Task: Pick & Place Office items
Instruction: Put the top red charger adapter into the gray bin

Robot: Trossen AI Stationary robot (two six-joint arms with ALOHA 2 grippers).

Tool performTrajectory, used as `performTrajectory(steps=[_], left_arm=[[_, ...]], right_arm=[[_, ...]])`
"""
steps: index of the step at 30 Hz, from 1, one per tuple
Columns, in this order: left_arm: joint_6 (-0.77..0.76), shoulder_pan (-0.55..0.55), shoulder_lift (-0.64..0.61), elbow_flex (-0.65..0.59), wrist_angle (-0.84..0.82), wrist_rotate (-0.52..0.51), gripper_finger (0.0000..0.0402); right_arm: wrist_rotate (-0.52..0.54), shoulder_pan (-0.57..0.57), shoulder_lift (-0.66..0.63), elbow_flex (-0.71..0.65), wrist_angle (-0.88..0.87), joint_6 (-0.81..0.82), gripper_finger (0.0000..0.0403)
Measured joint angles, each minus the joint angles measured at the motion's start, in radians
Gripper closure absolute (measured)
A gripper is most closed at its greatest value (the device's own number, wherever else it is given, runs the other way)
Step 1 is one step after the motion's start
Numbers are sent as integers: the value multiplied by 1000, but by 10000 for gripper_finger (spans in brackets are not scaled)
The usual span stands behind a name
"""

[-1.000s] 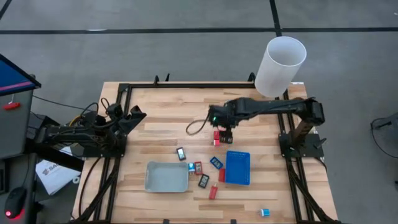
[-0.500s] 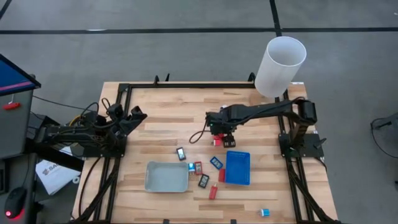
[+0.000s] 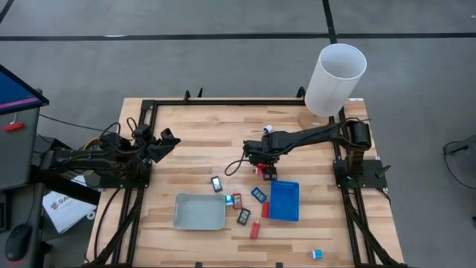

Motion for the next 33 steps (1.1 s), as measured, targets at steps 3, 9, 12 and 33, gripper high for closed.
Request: performTrajectory(steps=[3,9,12,33], left_arm=[[0,0,8,0,7,0,212],[-8,0,13,0,4,0,212],[-9,0,11,0,6,0,212],[-16,0,20,0,5,0,215]], right_arm=[[10,1,10,0,13,1,136],[7,1,38,-1,46,6,136],[5,1,49,1,79,6,136],[5,1,48,0,102,235,200]])
